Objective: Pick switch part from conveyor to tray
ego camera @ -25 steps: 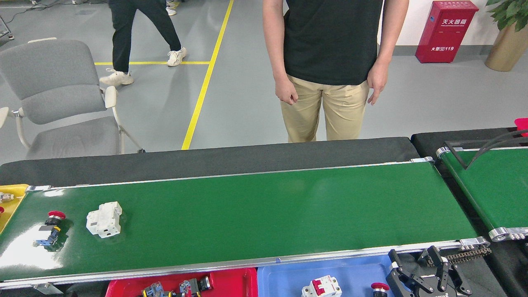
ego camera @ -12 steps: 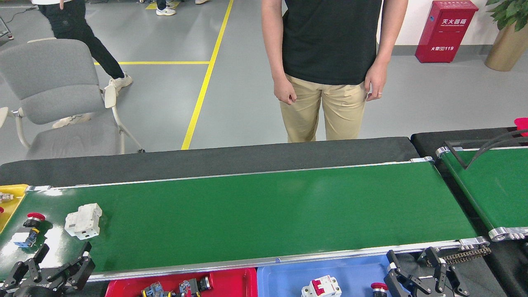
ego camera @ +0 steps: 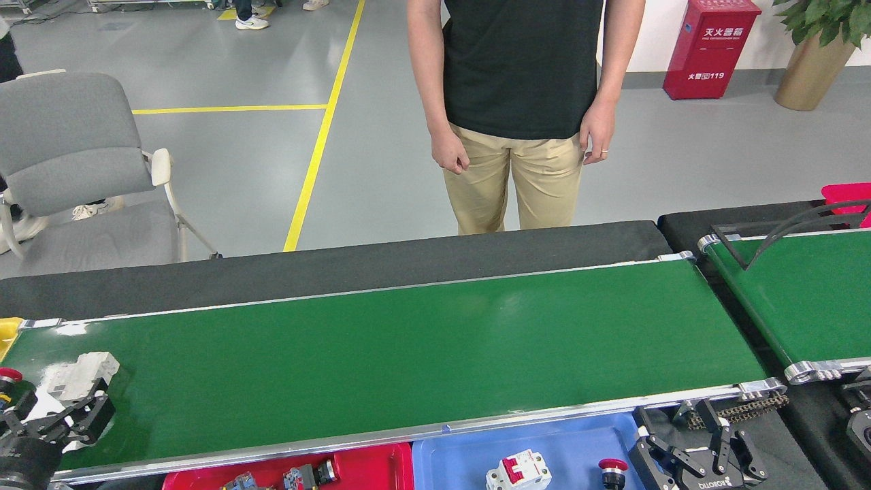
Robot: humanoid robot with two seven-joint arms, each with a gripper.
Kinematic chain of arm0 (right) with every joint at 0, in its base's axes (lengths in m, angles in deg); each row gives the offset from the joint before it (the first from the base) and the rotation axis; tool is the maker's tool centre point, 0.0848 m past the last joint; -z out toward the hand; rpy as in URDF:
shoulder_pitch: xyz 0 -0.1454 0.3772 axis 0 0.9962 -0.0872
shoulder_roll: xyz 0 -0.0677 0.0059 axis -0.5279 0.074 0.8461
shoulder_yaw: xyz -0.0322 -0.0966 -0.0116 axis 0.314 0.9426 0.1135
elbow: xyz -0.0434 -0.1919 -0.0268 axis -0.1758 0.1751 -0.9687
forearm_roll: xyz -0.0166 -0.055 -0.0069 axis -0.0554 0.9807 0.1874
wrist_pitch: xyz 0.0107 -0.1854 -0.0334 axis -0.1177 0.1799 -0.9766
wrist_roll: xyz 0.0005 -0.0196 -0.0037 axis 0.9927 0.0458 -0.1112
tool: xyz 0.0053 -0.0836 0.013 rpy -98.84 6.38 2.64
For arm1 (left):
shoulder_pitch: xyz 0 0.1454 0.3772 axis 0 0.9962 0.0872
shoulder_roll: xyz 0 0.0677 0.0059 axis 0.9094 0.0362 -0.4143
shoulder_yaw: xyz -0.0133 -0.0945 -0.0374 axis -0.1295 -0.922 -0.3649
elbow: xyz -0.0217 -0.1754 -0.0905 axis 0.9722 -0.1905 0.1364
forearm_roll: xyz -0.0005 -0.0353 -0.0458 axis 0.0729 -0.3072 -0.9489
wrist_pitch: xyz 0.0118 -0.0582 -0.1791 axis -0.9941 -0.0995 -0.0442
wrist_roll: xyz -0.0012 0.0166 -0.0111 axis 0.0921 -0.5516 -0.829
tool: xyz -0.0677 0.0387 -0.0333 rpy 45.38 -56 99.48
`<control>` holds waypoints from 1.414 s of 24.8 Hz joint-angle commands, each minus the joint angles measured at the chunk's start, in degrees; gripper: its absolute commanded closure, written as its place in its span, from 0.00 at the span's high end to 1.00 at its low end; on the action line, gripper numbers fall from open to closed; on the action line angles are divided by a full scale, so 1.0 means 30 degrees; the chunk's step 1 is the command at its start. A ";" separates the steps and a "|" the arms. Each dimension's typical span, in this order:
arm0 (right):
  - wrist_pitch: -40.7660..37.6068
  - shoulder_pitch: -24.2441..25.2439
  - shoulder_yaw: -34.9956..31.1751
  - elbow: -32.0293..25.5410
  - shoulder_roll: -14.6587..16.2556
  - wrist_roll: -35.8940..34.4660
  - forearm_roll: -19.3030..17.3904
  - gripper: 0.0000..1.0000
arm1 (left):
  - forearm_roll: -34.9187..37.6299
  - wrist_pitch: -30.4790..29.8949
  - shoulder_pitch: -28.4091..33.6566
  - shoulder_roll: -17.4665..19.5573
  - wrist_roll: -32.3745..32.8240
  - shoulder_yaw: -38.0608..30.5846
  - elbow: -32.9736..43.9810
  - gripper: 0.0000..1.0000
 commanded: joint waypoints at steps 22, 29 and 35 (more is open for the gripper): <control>-0.0038 -0.0705 -0.0110 -0.0073 0.0085 -0.0184 0.0003 0.98 | -0.1336 -0.1748 0.5273 -0.3336 -0.3008 0.3355 0.9994 0.13; -0.0009 -0.0705 -0.0110 -0.0014 0.0173 -0.0184 0.0032 0.98 | -0.0017 -0.5351 0.9258 -0.6295 -0.2451 0.8101 1.5443 0.15; 0.0167 -0.0676 -0.0139 -0.0014 0.0027 -0.0184 0.0032 0.98 | 0.3292 -0.5205 0.9433 -0.8696 -0.2422 1.2405 1.6293 0.19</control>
